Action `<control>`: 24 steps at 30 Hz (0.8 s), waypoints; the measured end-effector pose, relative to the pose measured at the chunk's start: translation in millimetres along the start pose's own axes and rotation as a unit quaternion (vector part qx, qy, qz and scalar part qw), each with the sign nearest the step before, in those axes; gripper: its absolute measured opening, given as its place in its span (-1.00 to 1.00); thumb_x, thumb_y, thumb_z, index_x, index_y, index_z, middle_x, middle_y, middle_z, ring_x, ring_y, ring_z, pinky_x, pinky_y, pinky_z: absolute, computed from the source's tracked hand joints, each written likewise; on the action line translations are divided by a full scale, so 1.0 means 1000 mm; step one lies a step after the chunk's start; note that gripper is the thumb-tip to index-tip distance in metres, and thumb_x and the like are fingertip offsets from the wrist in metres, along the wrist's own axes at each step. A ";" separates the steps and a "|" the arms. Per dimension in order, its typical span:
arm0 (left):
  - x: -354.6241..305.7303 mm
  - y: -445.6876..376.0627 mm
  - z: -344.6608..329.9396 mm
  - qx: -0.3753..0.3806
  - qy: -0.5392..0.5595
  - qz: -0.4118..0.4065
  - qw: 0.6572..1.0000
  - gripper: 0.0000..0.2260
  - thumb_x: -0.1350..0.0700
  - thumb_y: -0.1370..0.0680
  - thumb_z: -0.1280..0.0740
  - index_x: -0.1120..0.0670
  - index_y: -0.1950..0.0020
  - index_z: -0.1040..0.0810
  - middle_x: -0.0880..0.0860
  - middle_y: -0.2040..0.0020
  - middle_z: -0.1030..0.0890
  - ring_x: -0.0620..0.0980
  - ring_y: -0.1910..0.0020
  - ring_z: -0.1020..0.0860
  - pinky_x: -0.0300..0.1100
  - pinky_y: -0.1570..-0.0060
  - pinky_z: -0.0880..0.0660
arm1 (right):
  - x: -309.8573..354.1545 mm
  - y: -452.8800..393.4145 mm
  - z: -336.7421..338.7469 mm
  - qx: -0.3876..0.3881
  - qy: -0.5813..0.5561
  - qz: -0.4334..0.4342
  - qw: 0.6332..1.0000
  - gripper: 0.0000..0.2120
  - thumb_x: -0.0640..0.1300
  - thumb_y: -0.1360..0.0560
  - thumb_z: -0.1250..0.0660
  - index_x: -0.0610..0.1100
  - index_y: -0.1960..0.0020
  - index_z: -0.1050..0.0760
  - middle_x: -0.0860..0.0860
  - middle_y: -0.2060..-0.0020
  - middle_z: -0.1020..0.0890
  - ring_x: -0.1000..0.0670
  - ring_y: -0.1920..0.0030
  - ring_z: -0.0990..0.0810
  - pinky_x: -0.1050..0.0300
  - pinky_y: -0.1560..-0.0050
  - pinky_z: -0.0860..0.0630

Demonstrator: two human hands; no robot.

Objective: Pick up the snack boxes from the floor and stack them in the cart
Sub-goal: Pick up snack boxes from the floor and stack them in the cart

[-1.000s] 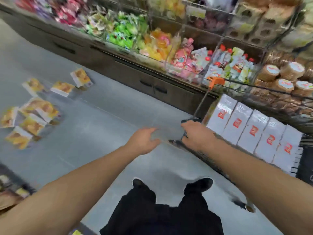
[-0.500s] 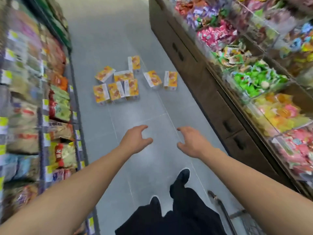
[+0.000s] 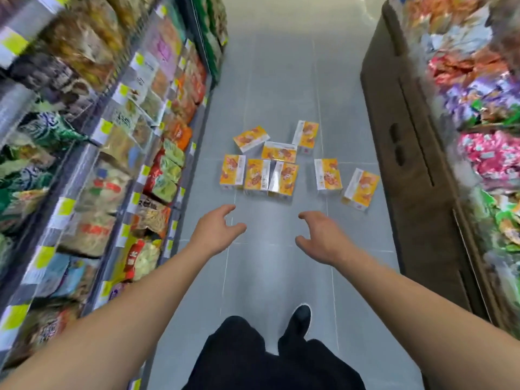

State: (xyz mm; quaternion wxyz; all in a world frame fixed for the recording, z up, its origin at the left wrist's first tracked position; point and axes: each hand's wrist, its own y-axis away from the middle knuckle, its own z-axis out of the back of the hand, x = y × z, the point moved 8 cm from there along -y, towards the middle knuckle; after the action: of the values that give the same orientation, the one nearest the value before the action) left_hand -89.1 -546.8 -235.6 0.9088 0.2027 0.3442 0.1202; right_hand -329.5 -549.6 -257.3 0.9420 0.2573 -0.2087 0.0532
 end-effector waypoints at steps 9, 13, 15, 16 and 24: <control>0.050 -0.127 0.064 -0.063 0.116 0.089 0.987 -0.45 0.01 -0.52 -0.39 0.02 -0.49 -0.36 0.01 -0.46 -0.41 0.05 -0.33 -0.48 -0.13 -0.16 -0.41 | 0.065 -0.172 0.025 0.083 0.058 0.065 0.993 -0.42 0.00 -0.54 -0.29 -0.11 -0.51 -0.26 -0.07 -0.47 -0.33 -0.10 -0.45 -0.32 0.03 -0.38 -0.33; 0.087 -0.218 0.091 -0.043 0.120 0.108 0.986 -0.45 -0.01 -0.53 -0.38 0.02 -0.49 -0.35 0.00 -0.46 -0.41 0.05 -0.33 -0.48 -0.11 -0.20 -0.41 | 0.098 -0.273 0.021 0.103 0.067 0.050 0.991 -0.44 0.00 -0.54 -0.30 -0.12 -0.49 -0.29 -0.10 -0.46 -0.34 -0.14 -0.42 -0.36 0.01 -0.36 -0.35; 0.109 -0.272 0.097 0.000 0.110 0.116 0.987 -0.45 -0.01 -0.53 -0.37 0.01 -0.50 -0.33 -0.01 -0.47 -0.40 0.04 -0.34 -0.48 -0.10 -0.24 -0.41 | 0.112 -0.327 0.014 0.121 0.069 0.026 0.990 -0.44 0.01 -0.54 -0.30 -0.12 -0.49 -0.29 -0.11 -0.44 -0.36 -0.15 -0.40 -0.38 0.02 -0.37 -0.36; 0.118 -0.293 0.097 0.018 0.104 0.117 0.988 -0.44 -0.02 -0.53 -0.37 0.00 -0.50 -0.32 -0.01 -0.47 -0.39 0.04 -0.34 -0.47 -0.09 -0.25 -0.42 | 0.117 -0.349 0.009 0.135 0.075 0.020 0.988 -0.43 0.02 -0.54 -0.30 -0.12 -0.49 -0.29 -0.11 -0.45 -0.35 -0.15 -0.40 -0.38 0.01 -0.37 -0.36; 0.210 -0.490 0.071 0.060 0.118 0.154 0.979 -0.44 -0.04 -0.53 -0.37 0.02 -0.50 -0.32 -0.01 -0.47 -0.39 0.03 -0.35 -0.47 -0.10 -0.26 -0.41 | 0.120 -0.543 -0.077 0.198 0.059 -0.016 0.978 -0.42 0.02 -0.55 -0.27 -0.11 -0.52 -0.26 -0.09 -0.47 -0.34 -0.12 -0.41 -0.38 0.06 -0.33 -0.34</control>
State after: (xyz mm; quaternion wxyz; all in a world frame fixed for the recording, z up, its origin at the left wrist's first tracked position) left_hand 151.5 -927.0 -529.3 0.8189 0.2917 0.4198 0.2610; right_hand -80.0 -979.2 -518.3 0.8840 0.4380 -0.1342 0.0938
